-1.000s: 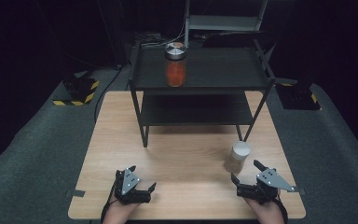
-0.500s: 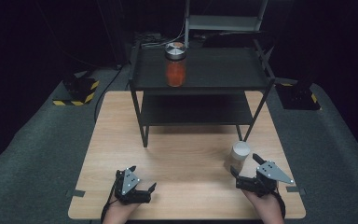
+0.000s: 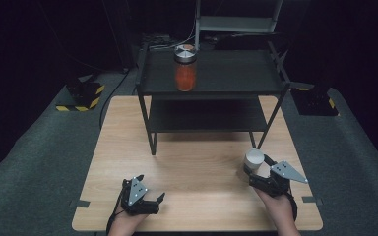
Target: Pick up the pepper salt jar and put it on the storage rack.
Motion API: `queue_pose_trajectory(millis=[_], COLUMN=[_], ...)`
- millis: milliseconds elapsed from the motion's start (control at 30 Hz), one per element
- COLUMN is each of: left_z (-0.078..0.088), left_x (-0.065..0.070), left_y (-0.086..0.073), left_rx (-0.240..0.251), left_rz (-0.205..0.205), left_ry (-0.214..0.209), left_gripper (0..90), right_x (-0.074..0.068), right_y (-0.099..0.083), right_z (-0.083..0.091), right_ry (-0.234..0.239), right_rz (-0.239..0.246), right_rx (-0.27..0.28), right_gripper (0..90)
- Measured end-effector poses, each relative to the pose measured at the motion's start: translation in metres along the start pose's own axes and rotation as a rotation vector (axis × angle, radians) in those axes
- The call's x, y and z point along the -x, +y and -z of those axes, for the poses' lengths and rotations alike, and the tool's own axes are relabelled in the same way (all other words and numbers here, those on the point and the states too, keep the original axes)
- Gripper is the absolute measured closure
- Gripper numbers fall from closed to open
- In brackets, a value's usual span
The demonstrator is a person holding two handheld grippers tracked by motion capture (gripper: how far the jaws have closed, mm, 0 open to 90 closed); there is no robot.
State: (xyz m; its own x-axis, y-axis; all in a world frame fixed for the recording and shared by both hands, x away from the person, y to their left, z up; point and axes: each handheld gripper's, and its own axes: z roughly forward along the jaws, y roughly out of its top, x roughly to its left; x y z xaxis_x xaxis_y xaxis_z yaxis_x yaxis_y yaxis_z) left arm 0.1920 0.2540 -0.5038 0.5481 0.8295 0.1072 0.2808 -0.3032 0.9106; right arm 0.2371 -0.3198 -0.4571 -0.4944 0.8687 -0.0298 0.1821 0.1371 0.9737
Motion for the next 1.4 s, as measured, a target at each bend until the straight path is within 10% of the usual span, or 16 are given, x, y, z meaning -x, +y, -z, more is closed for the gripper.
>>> queue_pose_trajectory(millis=[1400], left_z=[0.001], left_x=[-0.001], left_y=[-0.001], left_rx=[0.004], left_rz=[0.018], left_ry=[-0.003], left_gripper=[0.6], right_x=[0.005], right_y=[-0.007], right_z=[-0.010], right_ry=[0.016], right_rz=[0.006], right_rx=[0.034], right_gripper=[32.9])
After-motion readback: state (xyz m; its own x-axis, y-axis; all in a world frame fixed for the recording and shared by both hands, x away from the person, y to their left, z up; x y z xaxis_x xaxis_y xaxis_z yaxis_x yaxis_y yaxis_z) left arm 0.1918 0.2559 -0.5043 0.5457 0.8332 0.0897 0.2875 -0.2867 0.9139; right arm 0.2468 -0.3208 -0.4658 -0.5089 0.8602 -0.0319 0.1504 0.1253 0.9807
